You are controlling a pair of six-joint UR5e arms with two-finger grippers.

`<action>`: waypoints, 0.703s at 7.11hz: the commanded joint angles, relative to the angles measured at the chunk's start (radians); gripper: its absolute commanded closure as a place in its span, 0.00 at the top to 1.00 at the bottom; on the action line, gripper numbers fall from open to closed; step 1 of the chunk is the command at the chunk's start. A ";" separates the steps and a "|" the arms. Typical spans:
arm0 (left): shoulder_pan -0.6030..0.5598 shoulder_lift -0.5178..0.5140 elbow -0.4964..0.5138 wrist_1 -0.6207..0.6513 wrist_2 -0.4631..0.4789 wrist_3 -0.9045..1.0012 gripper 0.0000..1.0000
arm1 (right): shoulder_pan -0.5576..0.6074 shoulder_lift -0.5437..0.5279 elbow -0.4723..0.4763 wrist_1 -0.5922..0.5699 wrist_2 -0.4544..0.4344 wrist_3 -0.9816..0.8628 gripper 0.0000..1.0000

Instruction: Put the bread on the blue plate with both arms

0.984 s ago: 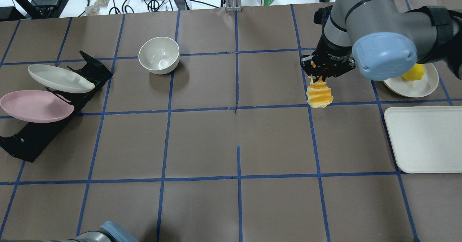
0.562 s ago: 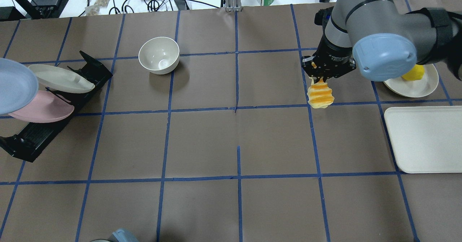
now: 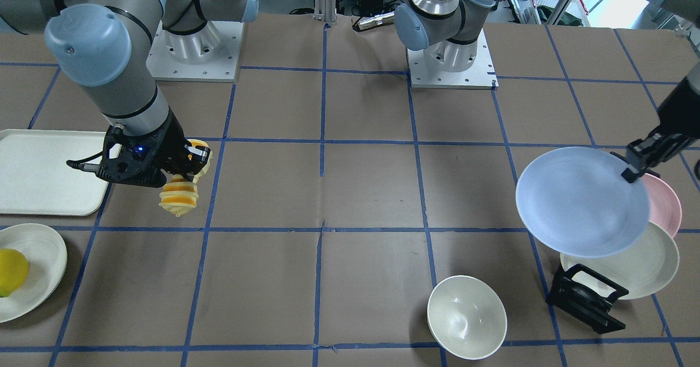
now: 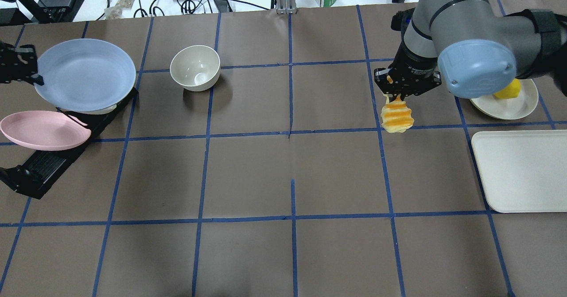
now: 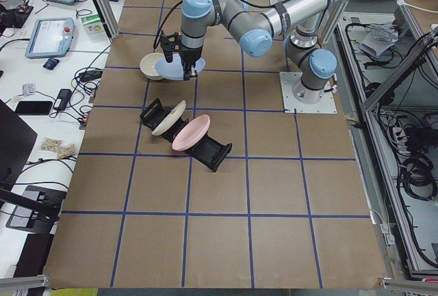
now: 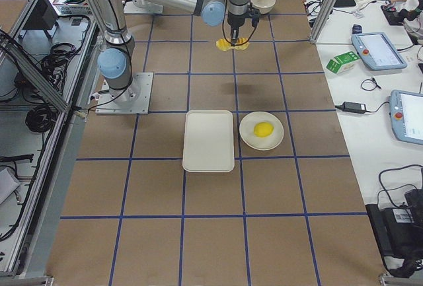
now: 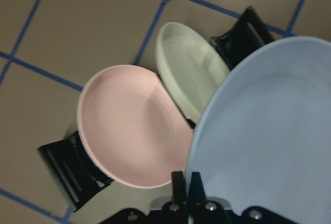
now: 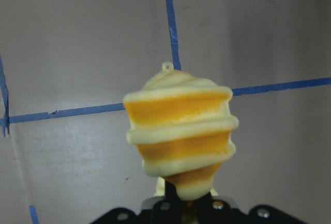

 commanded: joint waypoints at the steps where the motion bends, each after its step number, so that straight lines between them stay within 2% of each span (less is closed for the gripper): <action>1: -0.118 -0.013 -0.090 0.015 -0.208 -0.067 0.00 | -0.012 0.000 -0.001 0.000 -0.003 -0.004 0.00; 2: -0.158 -0.041 -0.112 0.065 -0.287 -0.046 0.00 | -0.018 0.000 -0.001 -0.001 -0.001 -0.010 0.00; 3: -0.234 -0.071 -0.128 0.105 -0.297 -0.030 0.00 | -0.021 0.000 -0.001 -0.001 -0.001 -0.016 0.00; 5: -0.363 -0.175 -0.156 0.289 -0.298 -0.047 0.00 | -0.021 -0.003 -0.001 -0.001 0.002 -0.015 0.00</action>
